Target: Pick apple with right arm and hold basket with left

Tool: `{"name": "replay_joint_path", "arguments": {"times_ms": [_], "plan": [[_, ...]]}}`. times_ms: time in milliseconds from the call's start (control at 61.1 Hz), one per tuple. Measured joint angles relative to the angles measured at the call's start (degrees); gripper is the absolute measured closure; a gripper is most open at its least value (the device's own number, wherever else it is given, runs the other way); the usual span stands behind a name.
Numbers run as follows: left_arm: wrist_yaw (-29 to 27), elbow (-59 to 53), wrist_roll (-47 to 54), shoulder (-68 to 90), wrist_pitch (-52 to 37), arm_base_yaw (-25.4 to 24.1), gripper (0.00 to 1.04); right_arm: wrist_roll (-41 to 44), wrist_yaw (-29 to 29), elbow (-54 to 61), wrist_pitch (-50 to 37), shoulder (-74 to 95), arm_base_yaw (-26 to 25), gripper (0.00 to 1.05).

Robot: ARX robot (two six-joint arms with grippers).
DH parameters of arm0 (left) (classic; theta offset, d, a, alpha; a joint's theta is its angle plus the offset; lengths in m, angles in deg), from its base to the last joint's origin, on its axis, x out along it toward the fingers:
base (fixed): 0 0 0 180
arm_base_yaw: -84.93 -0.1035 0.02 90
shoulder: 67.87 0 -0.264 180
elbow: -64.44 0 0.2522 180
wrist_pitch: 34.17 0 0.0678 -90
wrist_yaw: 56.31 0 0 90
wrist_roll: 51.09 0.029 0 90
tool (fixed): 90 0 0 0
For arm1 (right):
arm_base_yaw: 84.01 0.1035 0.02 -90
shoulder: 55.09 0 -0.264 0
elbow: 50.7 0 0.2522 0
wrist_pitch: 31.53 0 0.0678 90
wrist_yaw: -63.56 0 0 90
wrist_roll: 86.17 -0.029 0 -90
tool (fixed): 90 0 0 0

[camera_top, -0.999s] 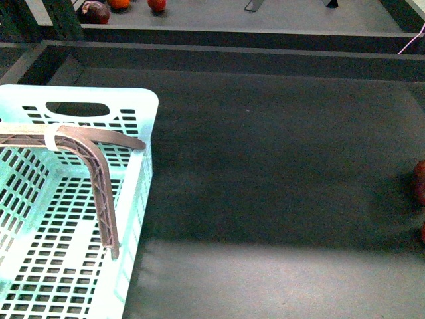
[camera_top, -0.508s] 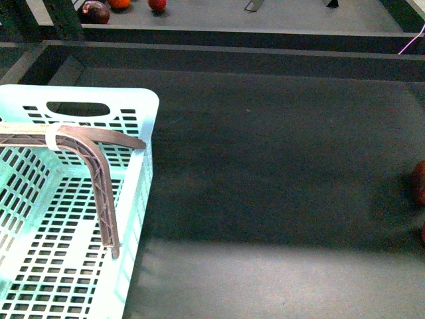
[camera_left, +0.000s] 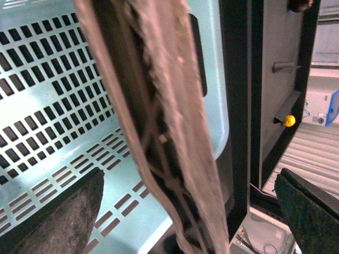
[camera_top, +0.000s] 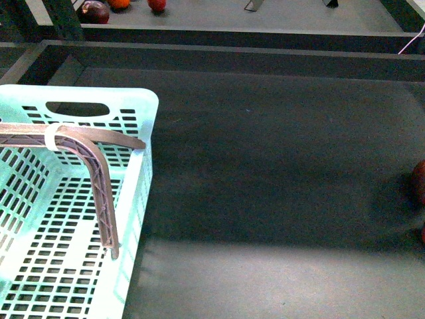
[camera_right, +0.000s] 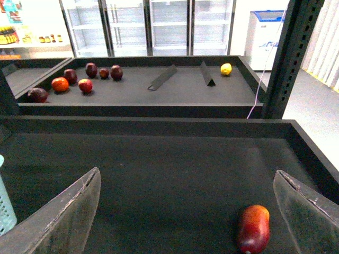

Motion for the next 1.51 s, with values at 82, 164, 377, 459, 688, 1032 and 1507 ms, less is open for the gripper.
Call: {"name": "replay_joint_path", "arguments": {"times_ms": [82,164,377,459,688,1032,1507], "plan": [[0.0,0.9,0.0,2.0,0.0,-0.6,0.07,0.0,0.0,0.0,0.0,0.0,0.0,0.09],[-0.2,1.8,0.1,3.1,0.0,-1.2,0.07,0.0,0.0,0.0,0.0,0.0,0.0,0.09],[-0.4,3.5,0.6,4.7,1.2,-1.5,0.41,0.0,0.0,0.0,0.0,0.0,0.0,0.09],[-0.4,3.6,0.5,5.0,1.3,-1.3,0.56,0.0,0.0,0.0,0.0,0.0,0.0,0.09],[0.0,5.0,-2.1,6.0,1.7,-0.2,0.91,0.0,0.0,0.0,0.0,0.0,0.0,0.09],[-0.1,8.6,-2.7,4.8,5.1,6.8,0.98,0.0,0.0,0.0,0.0,0.0,0.0,0.09],[-0.7,22.6,0.6,2.2,10.5,29.5,0.98,0.0,0.0,0.0,0.0,0.0,0.0,0.09]]}}
